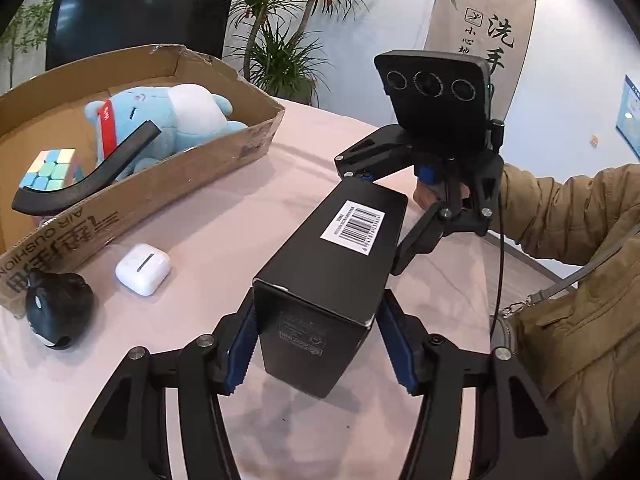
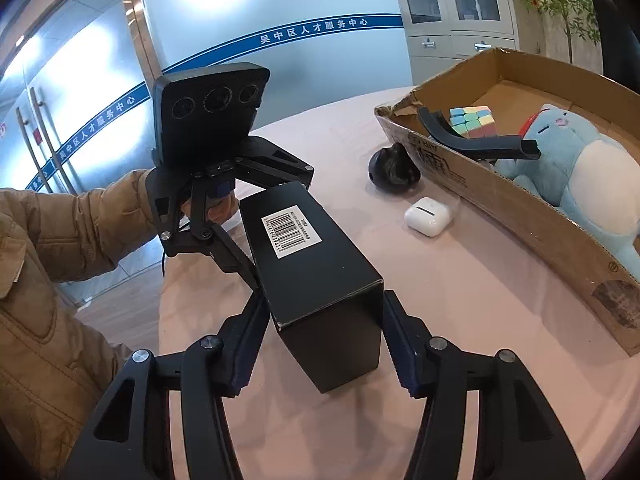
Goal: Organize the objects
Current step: 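Lift the black product box with the right gripper and drop it into the cardboard box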
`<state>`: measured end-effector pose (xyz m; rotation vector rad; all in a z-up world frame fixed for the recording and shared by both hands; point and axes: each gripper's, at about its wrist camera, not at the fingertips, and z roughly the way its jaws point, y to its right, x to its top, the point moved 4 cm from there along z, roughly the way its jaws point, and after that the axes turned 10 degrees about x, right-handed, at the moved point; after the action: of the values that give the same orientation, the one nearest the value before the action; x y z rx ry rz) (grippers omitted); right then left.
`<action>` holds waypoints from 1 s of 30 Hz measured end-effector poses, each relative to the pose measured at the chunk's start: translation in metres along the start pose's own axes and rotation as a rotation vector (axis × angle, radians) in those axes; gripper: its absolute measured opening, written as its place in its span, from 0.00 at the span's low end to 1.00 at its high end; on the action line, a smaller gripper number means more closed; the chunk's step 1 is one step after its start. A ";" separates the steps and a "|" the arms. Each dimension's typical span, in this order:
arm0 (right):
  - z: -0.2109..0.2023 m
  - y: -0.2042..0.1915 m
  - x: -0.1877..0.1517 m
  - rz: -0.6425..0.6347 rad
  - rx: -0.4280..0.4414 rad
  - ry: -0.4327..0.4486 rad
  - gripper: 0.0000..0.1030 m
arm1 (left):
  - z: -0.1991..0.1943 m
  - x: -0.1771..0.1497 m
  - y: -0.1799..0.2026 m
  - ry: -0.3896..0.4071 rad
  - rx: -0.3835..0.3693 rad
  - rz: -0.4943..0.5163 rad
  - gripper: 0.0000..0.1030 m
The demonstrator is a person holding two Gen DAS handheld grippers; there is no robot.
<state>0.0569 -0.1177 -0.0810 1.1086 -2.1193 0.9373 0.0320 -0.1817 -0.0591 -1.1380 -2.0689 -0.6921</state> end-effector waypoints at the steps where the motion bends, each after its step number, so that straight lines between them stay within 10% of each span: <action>1: -0.001 0.000 0.000 0.001 0.003 0.001 0.53 | 0.000 0.000 0.000 0.000 -0.002 -0.003 0.53; 18: -0.026 0.018 0.072 -0.095 -0.106 0.046 0.53 | -0.053 0.069 -0.049 0.065 0.125 0.091 0.54; 21: -0.038 0.037 0.108 -0.102 -0.172 0.117 0.54 | -0.082 0.098 -0.084 0.127 0.193 0.064 0.57; 26: -0.050 0.083 0.151 -0.025 -0.390 0.253 0.62 | -0.112 0.119 -0.173 0.176 0.586 -0.178 0.81; 30: -0.054 0.110 0.144 0.103 -0.480 0.286 0.65 | -0.119 0.081 -0.179 0.199 0.542 -0.210 0.83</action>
<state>-0.1005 -0.0955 0.0225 0.5923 -2.0248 0.5443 -0.1196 -0.3106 0.0556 -0.5319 -2.0413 -0.2885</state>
